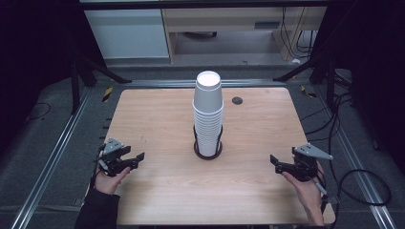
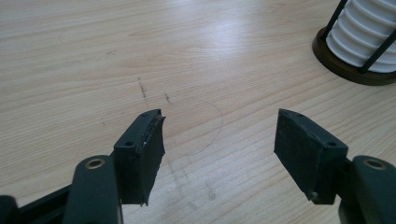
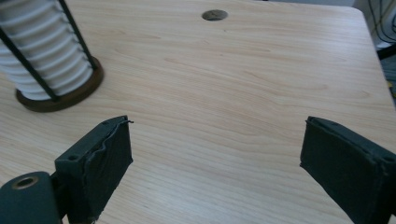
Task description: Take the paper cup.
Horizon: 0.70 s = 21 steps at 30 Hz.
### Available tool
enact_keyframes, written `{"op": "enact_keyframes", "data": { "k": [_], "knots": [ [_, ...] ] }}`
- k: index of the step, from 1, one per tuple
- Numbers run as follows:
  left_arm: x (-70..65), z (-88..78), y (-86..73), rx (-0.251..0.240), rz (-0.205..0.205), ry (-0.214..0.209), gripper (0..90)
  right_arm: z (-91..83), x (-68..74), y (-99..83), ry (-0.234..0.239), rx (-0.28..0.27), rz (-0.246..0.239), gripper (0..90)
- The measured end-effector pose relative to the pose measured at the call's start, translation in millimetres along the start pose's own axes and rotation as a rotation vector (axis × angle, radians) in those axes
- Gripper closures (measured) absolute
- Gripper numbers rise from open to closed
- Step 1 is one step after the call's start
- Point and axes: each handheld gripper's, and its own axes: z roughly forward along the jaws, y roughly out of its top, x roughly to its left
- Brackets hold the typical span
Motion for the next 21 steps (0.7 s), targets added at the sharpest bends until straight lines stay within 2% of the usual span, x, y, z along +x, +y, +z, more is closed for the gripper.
{"op": "enact_keyframes", "data": {
  "k": [6,8,10,12,13,17,21],
  "knots": [
    [-2.6,1.8,-0.5,0.015,0.021,-0.005,35.6,-2.4,9.5,8.8,0.041,-0.053,0.005,8.8],
    [-2.9,1.8,-0.5,0.012,0.025,-0.006,36.5,-2.1,16.7,15.0,0.071,-0.055,0.011,9.0],
    [-2.3,2.7,-0.4,0.004,0.028,-0.026,36.5,-2.5,22.2,20.5,0.073,-0.05,-0.008,9.3],
    [-2.3,2.7,-0.5,0.004,0.027,-0.025,36.6,-3.5,25.0,23.7,0.067,-0.061,-0.017,9.9],
    [-2.6,3.6,-0.6,0.004,0.028,-0.028,36.3,-6.1,29.4,31.9,0.084,-0.081,-0.02,10.1],
    [-3.6,6.9,-1.1,0.015,0.038,-0.026,33.0,-10.3,36.6,51.3,0.099,-0.125,-0.054,8.7],
    [-4.0,8.2,-1.4,0.02,0.036,-0.028,30.7,-14.2,42.6,72.0,0.134,-0.176,-0.052,8.0]
  ]
}}
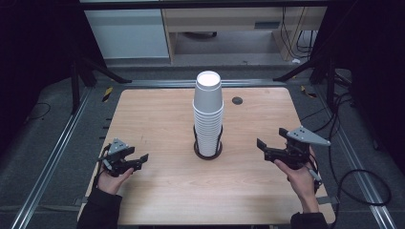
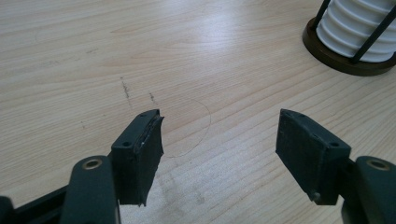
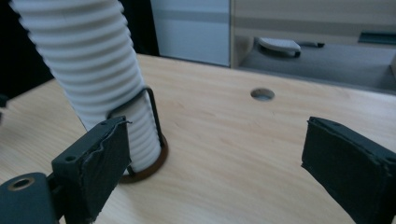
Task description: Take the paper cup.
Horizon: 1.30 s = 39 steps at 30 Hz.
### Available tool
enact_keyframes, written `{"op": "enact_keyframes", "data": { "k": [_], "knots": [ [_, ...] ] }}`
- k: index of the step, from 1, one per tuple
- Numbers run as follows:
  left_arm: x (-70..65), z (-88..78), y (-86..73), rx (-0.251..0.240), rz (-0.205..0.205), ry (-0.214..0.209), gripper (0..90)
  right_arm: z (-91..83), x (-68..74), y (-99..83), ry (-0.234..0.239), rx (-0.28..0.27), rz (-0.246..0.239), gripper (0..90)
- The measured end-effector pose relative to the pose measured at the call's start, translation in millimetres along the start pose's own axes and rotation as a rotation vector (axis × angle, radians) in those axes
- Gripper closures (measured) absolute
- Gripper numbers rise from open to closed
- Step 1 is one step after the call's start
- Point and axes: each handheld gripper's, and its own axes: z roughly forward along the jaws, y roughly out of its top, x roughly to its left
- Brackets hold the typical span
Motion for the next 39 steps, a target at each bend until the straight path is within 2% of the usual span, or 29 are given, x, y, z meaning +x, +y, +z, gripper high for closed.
{"op": "enact_keyframes", "data": {
  "k": [4,8,15,18,22,24,39],
  "knots": [
    [-0.9,0.0,0.4,-0.004,0.001,-0.001,28.7,1.9,7.8,19.9,0.03,-0.04,-0.008,7.9],
    [-2.6,2.3,0.5,0.013,0.007,0.001,27.3,6.3,18.3,39.0,0.068,-0.083,-0.02,7.6],
    [-4.2,3.5,0.7,0.019,0.008,0.001,25.5,19.1,43.4,69.8,0.142,-0.126,-0.059,6.7],
    [-4.1,3.7,0.6,0.022,0.005,-0.004,25.4,26.3,55.3,80.7,0.164,-0.132,-0.083,6.3],
    [-4.1,3.9,0.6,0.023,0.006,-0.005,25.4,34.5,65.6,89.6,0.185,-0.135,-0.093,6.0],
    [-4.0,3.7,0.6,0.022,0.006,-0.001,25.3,44.2,73.2,97.4,0.197,-0.132,-0.096,5.6],
    [-4.6,4.4,0.6,0.023,0.008,-0.008,23.4,92.9,94.8,118.9,0.23,-0.103,-0.097,5.0]
  ]
}}
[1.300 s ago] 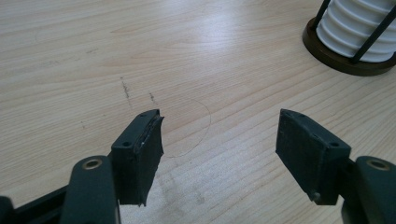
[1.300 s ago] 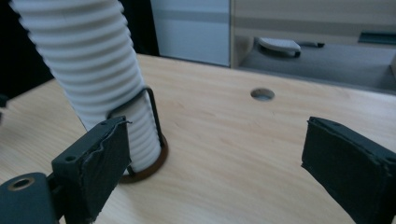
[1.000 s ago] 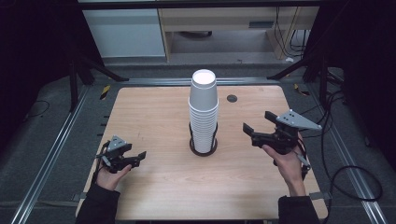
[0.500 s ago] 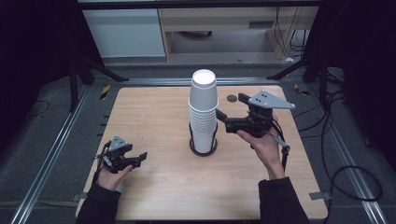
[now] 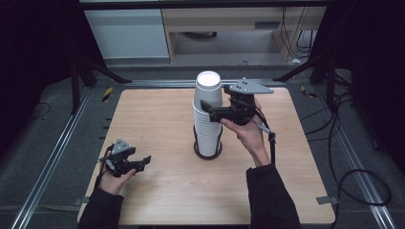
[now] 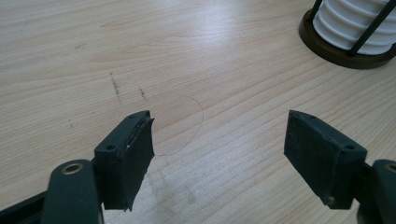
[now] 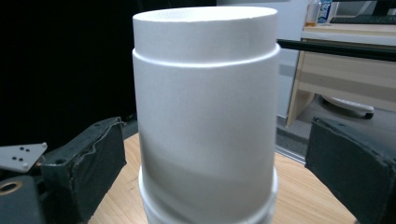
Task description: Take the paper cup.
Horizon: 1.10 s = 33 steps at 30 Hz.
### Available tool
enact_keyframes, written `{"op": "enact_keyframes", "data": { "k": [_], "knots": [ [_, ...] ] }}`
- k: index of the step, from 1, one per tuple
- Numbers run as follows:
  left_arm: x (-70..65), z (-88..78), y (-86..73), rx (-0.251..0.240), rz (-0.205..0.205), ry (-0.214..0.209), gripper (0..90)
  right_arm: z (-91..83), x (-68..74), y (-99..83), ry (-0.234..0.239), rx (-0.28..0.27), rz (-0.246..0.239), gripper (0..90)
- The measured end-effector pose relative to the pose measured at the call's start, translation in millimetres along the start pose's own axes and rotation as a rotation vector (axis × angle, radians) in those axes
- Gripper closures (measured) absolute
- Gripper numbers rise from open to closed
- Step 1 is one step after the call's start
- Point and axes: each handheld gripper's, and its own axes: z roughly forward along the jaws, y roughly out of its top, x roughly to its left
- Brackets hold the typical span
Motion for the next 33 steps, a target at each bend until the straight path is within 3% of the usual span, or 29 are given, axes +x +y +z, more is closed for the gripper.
{"op": "enact_keyframes", "data": {
  "k": [14,20,33],
  "knots": [
    [-0.9,0.9,-0.1,0.005,0.003,-0.008,23.3,29.8,0.7,-2.0,-0.013,0.036,-0.006,6.1],
    [-1.8,2.0,-0.3,0.012,0.006,-0.012,23.3,34.1,2.5,-3.8,-0.017,0.063,-0.019,11.2],
    [-1.4,2.3,-0.4,0.014,0.007,-0.011,23.3,34.4,5.1,-0.1,-0.031,0.092,-0.027,13.1]
  ]
}}
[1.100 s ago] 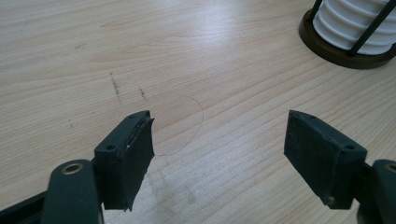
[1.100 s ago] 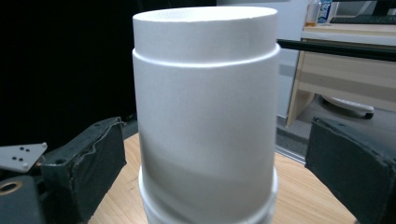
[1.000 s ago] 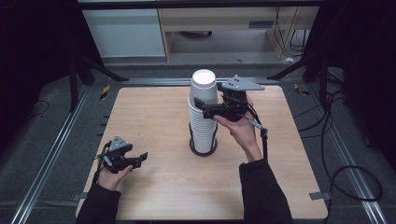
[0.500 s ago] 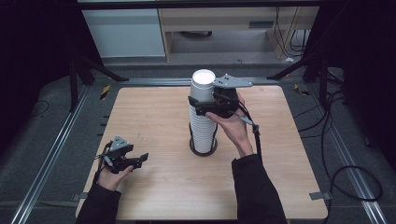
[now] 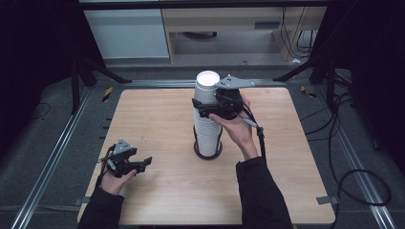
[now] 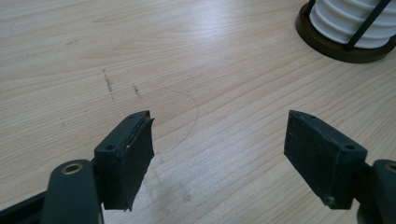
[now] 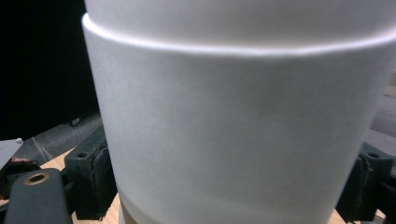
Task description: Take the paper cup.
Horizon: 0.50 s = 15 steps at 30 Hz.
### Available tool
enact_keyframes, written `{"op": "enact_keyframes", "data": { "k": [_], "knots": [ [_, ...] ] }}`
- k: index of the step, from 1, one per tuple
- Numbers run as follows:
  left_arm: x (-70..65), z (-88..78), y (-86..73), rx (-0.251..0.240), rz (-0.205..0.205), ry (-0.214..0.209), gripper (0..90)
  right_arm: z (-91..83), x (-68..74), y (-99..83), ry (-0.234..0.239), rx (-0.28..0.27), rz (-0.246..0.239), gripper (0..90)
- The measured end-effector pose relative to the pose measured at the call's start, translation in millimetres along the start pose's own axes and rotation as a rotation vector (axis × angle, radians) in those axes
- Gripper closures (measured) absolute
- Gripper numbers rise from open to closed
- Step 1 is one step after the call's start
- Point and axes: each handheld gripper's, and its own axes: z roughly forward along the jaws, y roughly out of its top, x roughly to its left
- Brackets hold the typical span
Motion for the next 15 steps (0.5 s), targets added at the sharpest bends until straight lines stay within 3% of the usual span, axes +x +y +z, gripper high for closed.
{"op": "enact_keyframes", "data": {
  "k": [3,6,15],
  "knots": [
    [0.6,-0.6,0.0,0.001,-0.001,0.001,23.3,-0.8,0.1,0.4,-0.001,-0.002,-0.004,13.4],
    [0.5,-0.6,0.0,0.001,-0.001,0.001,23.2,-4.7,1.6,3.5,-0.006,-0.044,-0.008,13.9],
    [0.2,-0.8,0.0,-0.002,-0.003,0.0,23.0,-18.0,4.7,26.0,-0.014,-0.075,-0.03,14.3]
  ]
}}
